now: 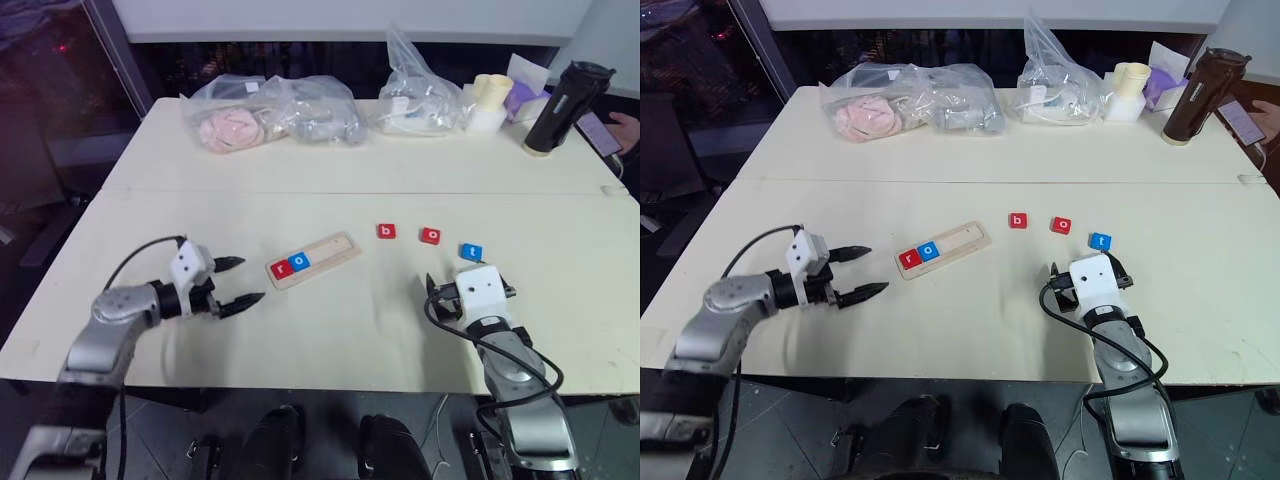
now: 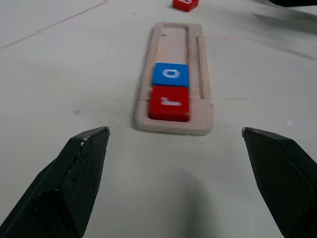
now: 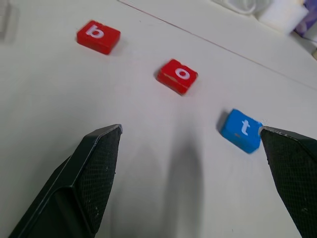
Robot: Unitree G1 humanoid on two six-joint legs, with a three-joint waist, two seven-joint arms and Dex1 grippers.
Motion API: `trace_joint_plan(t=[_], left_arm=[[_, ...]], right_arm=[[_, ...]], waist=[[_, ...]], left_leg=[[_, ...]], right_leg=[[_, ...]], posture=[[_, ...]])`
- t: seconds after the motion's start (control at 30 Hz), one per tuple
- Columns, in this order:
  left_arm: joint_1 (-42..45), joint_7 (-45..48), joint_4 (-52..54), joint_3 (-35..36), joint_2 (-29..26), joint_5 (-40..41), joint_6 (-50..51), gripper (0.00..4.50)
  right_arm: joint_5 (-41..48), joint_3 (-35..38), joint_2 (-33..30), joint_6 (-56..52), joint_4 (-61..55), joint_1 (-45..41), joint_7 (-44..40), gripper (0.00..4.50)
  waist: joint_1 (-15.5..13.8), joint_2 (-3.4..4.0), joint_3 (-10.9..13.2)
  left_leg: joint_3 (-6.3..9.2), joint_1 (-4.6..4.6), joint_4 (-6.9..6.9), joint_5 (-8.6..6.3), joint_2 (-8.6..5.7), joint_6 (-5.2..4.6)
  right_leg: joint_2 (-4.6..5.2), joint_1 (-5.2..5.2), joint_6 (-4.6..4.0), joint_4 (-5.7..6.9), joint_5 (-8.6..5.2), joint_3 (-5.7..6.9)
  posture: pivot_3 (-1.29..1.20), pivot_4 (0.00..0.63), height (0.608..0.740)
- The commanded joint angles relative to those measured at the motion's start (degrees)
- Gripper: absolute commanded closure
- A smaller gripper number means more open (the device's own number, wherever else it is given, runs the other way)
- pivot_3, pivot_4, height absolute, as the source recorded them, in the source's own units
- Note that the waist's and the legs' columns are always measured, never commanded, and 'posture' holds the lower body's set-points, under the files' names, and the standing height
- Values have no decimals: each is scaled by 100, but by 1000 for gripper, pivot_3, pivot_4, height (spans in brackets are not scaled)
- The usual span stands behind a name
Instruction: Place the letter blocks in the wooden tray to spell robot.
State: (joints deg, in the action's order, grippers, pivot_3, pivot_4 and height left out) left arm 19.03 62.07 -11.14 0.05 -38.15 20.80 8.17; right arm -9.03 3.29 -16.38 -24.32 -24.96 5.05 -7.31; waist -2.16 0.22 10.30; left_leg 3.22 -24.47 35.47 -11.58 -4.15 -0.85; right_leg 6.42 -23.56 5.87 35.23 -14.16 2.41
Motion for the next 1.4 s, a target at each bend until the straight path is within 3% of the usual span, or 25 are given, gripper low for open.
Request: trace_joint_plan(t=[0.03, 0.37, 0.63, 0.83, 1.4], left_arm=[[505, 548, -711, -241, 47, -247, -436, 0], [1699, 1134, -2609, -747, 544, -1000, -1310, 0], [1924, 1105, -3245, -882, 880, -1356, -1720, 0], [1837, 967, -3118, -917, 996, -1494, -1685, 0], [812, -188, -1511, -953, 1201, -1649, -916, 0]], right_arm=[[-89, -36, 22, 135, -255, 44, 56, 16], [-180, 5, 160, 75, -457, 213, 213, 16], [-226, 11, 225, 43, -506, 253, 293, 16], [-253, -18, 282, 35, -509, 253, 346, 16], [-262, -130, 343, 67, -361, 187, 395, 16]], waist=[[1, 0, 0], [4, -6, 3], [-1, -7, 2], [-4, -8, 1], [-23, -4, -8]], left_leg=[[-2, 0, 0, 1, -2, -1], [-3, 1, 2, 5, 1, -1], [-3, 1, 8, 5, -1, -2], [-1, 2, 40, 5, -1, -2], [6, 10, 61, 4, -4, 0]], right_leg=[[1, 2, 1, 1, 1, -1], [-4, 10, 21, 31, 11, -2], [-3, 12, 26, 38, 13, -3], [-1, 17, 26, 63, 10, -3], [10, 18, 7, 74, -2, -9]], posture=[[0, 150, 738], [0, 150, 738], [0, 150, 738], [0, 150, 738], [0, 150, 738]])
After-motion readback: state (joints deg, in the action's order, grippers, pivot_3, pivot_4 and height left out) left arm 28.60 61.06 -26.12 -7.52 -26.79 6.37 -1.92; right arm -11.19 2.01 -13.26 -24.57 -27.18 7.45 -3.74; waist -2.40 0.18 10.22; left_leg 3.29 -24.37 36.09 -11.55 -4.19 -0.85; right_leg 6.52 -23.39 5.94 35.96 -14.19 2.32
